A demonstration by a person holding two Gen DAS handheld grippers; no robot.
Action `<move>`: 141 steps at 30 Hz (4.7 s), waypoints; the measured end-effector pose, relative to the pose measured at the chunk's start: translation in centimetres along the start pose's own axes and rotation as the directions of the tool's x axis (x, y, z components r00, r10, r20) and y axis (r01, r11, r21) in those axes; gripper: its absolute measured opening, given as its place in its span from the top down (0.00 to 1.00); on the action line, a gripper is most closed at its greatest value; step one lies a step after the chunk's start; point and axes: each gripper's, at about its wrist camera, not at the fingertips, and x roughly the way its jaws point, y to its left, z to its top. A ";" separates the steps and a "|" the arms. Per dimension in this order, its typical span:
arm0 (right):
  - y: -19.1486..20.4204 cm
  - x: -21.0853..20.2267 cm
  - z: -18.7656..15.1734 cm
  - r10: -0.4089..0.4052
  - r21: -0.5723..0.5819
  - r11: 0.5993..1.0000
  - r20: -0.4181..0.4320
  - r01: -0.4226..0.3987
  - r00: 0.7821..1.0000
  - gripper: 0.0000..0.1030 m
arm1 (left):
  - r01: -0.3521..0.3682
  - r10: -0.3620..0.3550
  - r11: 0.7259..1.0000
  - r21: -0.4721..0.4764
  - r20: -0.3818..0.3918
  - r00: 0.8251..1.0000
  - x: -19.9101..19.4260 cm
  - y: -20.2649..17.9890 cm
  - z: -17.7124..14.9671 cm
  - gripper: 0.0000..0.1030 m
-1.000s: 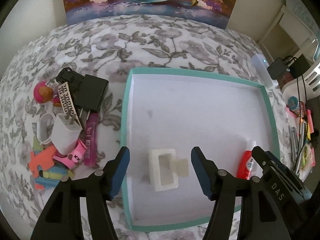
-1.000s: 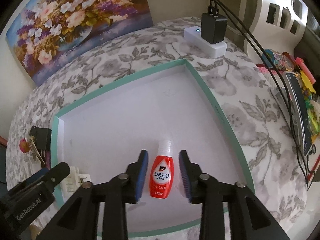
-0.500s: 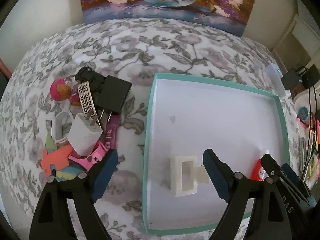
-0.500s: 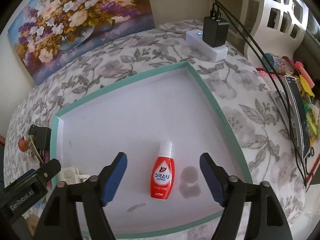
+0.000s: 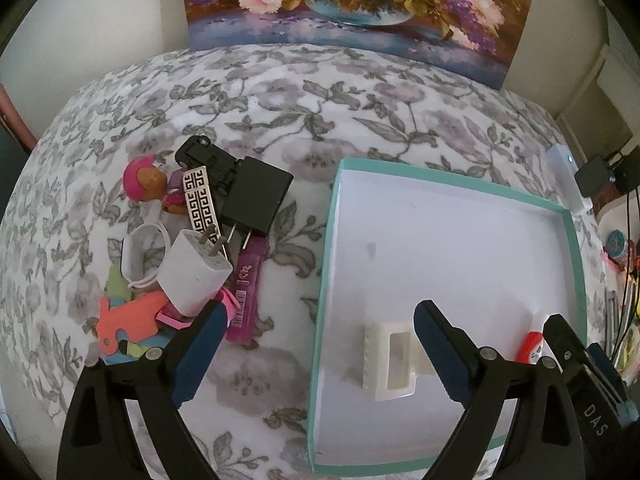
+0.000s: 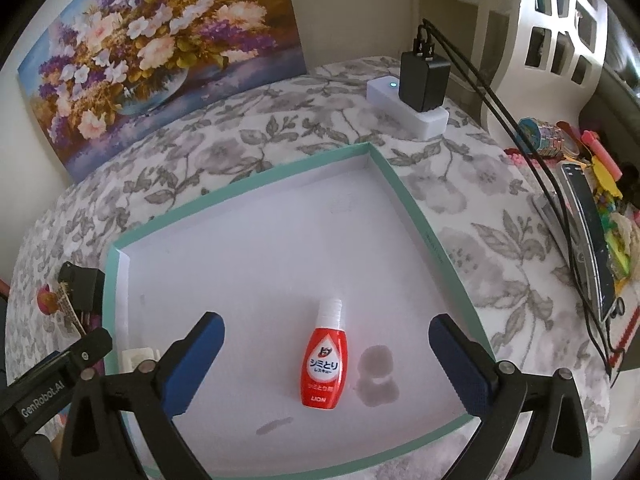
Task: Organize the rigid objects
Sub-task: 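Open both grippers to release the clip and bottle inside the tray, then move the right gripper back over the pile toward the orange-blue block, then grasp the orange-blue toy block with the right gripper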
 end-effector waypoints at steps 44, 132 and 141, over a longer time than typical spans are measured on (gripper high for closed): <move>8.9 -6.8 -1.8 0.154 -0.115 0.984 0.154 -0.137 0.976 0.00 | -0.155 0.177 0.979 -0.130 0.185 0.967 -10.7 13.5 -0.6 0.08; 28.7 2.5 -11.4 0.341 -0.222 0.878 -0.331 -0.424 0.880 0.24 | -0.160 0.088 0.867 -0.471 -0.170 0.982 0.0 28.9 -3.9 0.08; 27.8 0.0 -10.3 0.403 -0.212 0.855 -0.307 -0.474 0.862 0.28 | -0.144 0.087 0.855 -0.499 -0.137 0.987 -1.0 29.3 -4.1 0.08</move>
